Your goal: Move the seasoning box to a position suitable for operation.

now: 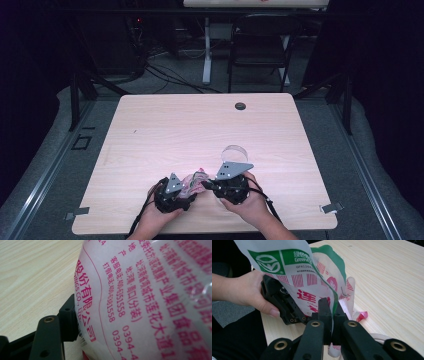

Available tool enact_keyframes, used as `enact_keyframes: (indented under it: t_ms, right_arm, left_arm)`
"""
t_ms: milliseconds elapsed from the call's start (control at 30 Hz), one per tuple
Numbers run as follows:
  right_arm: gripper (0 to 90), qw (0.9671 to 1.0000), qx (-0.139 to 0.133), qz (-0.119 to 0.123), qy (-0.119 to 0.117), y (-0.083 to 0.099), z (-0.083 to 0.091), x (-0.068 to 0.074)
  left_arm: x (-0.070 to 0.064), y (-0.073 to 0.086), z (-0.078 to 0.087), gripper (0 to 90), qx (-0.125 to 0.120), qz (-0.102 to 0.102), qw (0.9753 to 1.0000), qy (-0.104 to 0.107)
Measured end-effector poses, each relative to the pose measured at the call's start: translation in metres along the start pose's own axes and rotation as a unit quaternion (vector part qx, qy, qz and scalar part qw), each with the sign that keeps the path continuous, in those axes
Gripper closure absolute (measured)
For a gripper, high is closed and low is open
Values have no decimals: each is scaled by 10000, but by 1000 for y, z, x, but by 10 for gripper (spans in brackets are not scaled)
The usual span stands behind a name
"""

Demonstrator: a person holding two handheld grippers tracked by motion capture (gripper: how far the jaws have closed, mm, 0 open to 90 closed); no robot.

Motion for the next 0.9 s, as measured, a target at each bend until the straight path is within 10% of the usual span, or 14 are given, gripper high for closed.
enact_keyframes:
  t_ms: [900]
  right_arm:
    - [728, 9994, -113, 296, -143, -8, 16, 4]
  left_arm:
    - [2, -1, 2, 487, -132, 118, 9998, 19]
Point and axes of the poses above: each handheld gripper's, and its own axes: z roughly backward along the jaws, y roughly out of its underside, x roughly to its left, the point moved 8 cm from there along -z, roughly forward along the jaws, and after that the axes turned 1 degree about -y, right-handed, at the moved point
